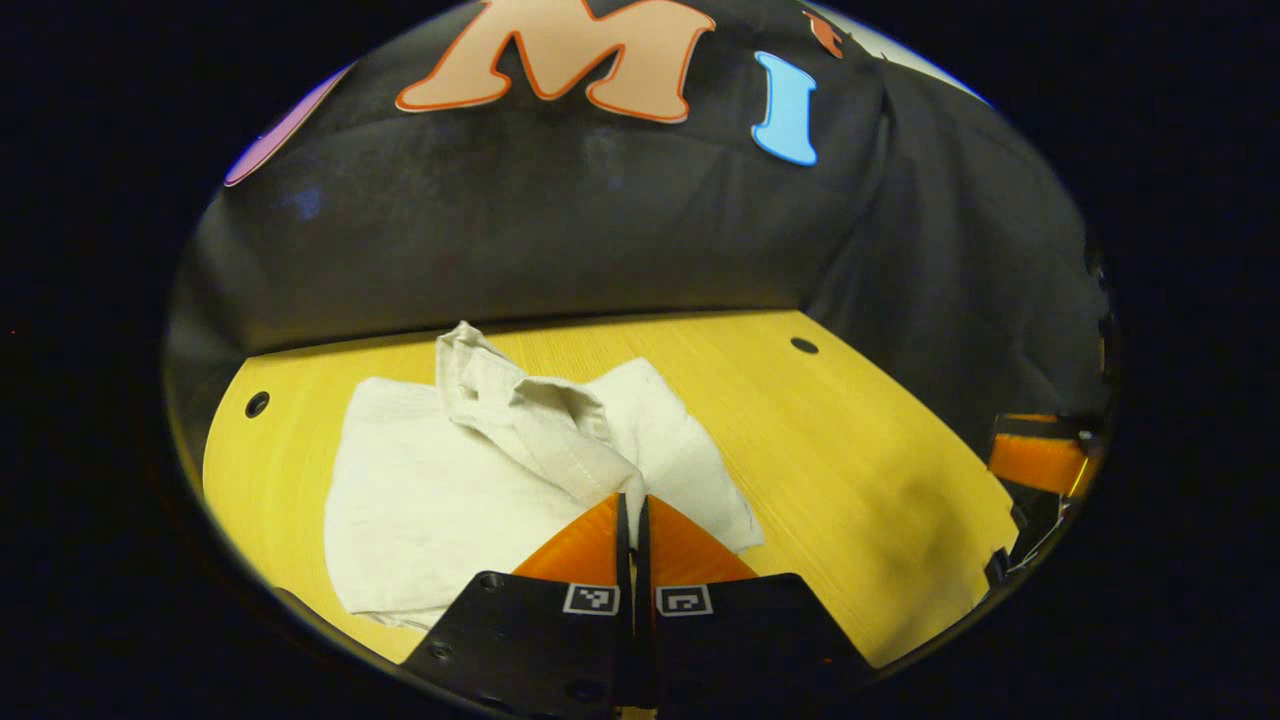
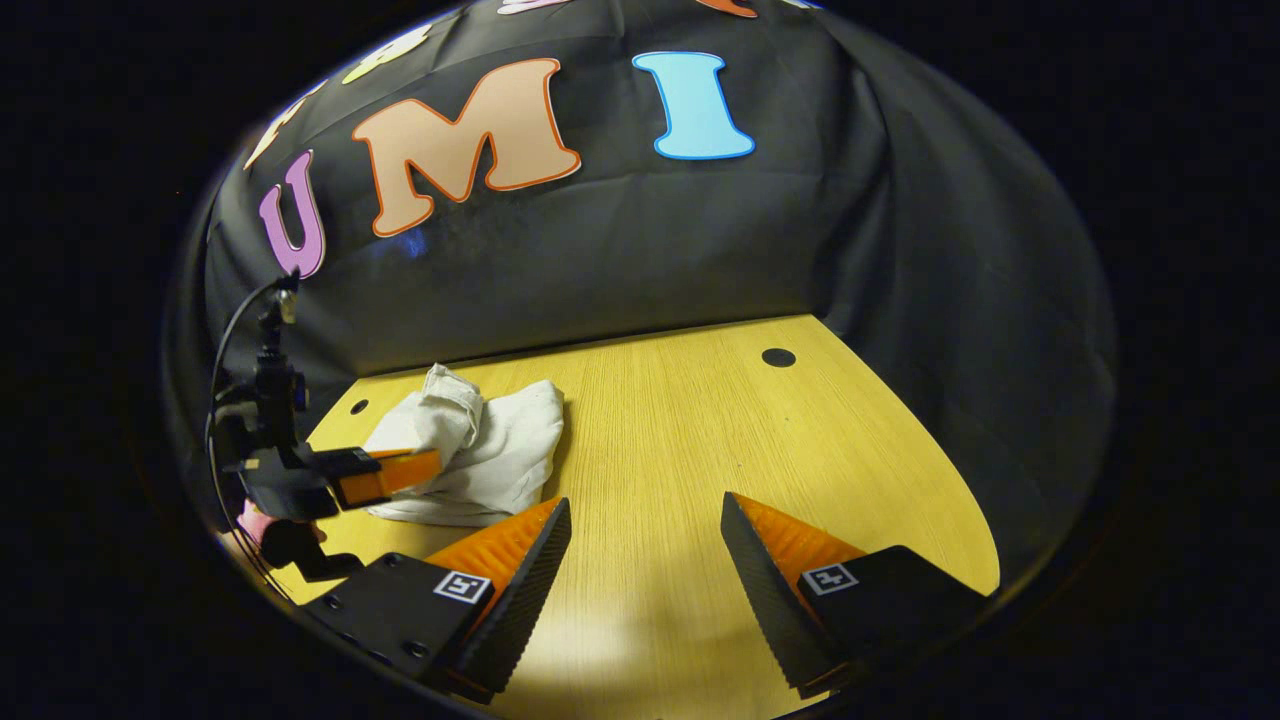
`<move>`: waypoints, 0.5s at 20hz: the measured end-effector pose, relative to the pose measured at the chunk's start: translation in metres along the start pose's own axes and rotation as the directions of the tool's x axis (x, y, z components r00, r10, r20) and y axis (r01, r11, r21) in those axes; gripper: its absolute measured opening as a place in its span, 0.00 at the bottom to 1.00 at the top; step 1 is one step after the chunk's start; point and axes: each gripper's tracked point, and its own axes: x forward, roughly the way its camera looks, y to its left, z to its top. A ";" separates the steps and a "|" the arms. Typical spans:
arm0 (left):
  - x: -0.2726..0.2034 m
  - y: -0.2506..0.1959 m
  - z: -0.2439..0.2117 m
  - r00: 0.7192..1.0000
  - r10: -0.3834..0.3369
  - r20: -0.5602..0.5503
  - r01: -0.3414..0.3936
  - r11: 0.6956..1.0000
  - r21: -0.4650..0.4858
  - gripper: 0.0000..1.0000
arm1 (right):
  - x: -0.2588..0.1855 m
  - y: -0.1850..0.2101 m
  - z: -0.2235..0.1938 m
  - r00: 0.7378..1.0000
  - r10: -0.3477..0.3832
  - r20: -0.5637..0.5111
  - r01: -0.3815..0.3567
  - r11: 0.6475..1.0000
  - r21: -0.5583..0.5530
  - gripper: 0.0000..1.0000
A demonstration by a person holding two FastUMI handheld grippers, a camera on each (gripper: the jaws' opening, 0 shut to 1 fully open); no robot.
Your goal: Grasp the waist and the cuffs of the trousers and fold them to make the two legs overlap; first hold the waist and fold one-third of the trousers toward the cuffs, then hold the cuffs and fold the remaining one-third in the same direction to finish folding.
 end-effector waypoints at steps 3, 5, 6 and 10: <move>0.002 -0.004 -0.019 0.998 -0.014 -0.060 0.015 0.999 0.030 0.02 | -0.002 0.001 -0.002 1.000 0.005 -0.004 -0.005 1.000 0.003 0.92; 0.007 -0.012 -0.026 0.997 -0.046 -0.061 0.047 0.999 0.008 0.21 | -0.003 0.002 -0.002 1.000 0.009 0.000 -0.009 1.000 0.001 0.93; 0.005 -0.015 -0.028 0.997 -0.049 -0.054 0.049 0.999 -0.007 0.40 | -0.005 0.002 -0.002 1.000 0.010 0.003 -0.010 1.000 0.001 0.97; -0.013 -0.011 -0.006 1.000 0.014 0.010 -0.015 1.000 0.007 0.78 | -0.011 0.008 0.006 0.999 0.030 0.035 -0.030 1.000 -0.003 0.93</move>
